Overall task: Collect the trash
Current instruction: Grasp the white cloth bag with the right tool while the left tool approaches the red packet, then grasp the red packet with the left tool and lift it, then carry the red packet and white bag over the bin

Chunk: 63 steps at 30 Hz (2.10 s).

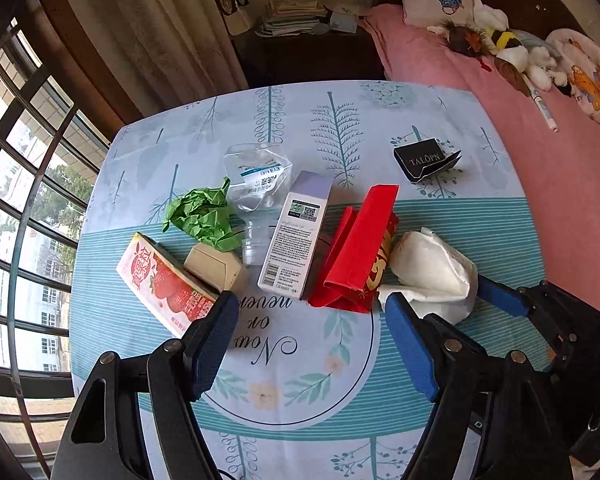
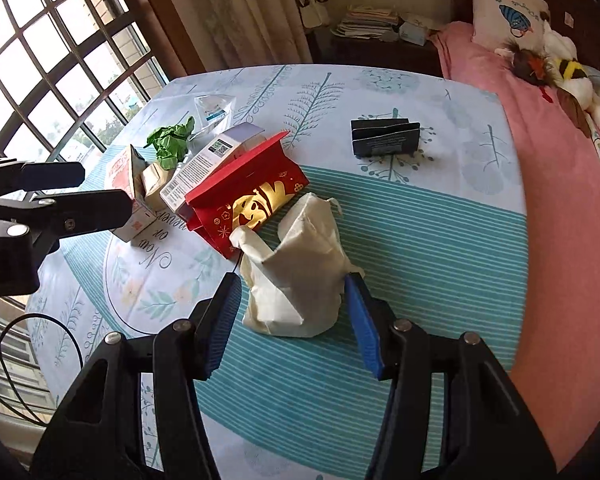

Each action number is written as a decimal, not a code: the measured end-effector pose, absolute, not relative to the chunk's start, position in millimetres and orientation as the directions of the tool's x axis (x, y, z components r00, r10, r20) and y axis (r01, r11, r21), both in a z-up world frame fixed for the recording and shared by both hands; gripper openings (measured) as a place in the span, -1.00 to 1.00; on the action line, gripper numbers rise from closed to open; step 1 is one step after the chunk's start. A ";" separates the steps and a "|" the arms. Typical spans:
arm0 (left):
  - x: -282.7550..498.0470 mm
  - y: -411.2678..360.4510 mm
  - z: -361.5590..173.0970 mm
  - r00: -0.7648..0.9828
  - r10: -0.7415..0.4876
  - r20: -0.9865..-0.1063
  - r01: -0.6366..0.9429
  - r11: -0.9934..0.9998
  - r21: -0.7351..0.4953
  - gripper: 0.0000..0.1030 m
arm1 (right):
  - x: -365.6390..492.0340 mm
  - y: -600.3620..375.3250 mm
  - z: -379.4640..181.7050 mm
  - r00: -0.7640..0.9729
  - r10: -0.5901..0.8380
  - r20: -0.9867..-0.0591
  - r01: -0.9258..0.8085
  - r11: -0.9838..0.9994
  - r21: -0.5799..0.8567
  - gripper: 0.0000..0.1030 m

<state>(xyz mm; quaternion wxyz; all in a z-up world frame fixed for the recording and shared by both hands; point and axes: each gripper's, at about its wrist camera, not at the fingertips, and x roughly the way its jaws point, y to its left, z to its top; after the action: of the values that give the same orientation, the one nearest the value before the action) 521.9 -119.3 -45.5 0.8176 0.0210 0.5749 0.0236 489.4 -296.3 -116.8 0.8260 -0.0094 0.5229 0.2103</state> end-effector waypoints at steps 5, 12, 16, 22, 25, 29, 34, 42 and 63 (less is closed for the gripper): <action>547.9 -128.2 -62.4 0.313 0.061 -0.948 0.001 0.998 0.065 0.44 | 497.0 -294.2 -129.2 0.344 0.386 -0.856 -0.387 0.889 0.245 -0.14; 573.8 -137.9 -89.8 0.249 0.037 -0.968 0.011 0.999 0.041 0.16 | 503.7 -317.4 -131.3 0.336 0.437 -0.834 -0.353 0.879 0.319 -0.54; 582.9 -143.1 -104.8 0.222 0.041 -0.974 0.017 0.999 0.046 0.15 | 500.7 -340.4 -126.0 0.359 0.438 -0.824 -0.299 0.891 0.343 -0.55; 593.7 -155.6 -112.7 0.247 0.104 -0.963 0.057 0.991 0.121 0.15 | 493.2 -362.7 -127.8 0.358 0.439 -0.824 -0.239 0.896 0.374 -0.55; 598.3 -162.8 -113.3 0.244 0.106 -0.964 0.077 0.989 0.128 0.14 | 491.3 -363.3 -127.9 0.358 0.442 -0.822 -0.236 0.895 0.379 -0.55; 596.7 -176.4 -116.2 0.244 0.107 -0.964 0.118 0.983 0.139 0.10 | 490.1 -361.6 -126.1 0.363 0.446 -0.818 -0.233 0.894 0.384 -0.55; 595.6 -170.3 -129.7 0.197 0.104 -0.975 0.093 0.988 0.124 -0.02 | 489.0 -361.7 -126.9 0.360 0.449 -0.818 -0.229 0.892 0.389 -0.55; 594.6 -142.9 -142.2 0.165 0.010 -0.986 0.014 1.000 0.012 -0.11 | 486.1 -358.7 -130.2 0.354 0.459 -0.815 -0.228 0.887 0.401 -0.55; 463.8 -112.8 -66.0 0.237 -0.155 -0.959 0.063 0.988 -0.144 -0.52 | 419.8 -335.5 -85.2 0.387 0.461 -0.798 -0.212 0.887 0.410 -0.60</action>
<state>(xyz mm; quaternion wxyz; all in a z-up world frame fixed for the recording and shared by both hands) 463.8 -112.8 -66.0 0.7855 -0.0373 0.6138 -0.0694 419.8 -335.5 -85.2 0.8240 0.1212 0.5144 0.2041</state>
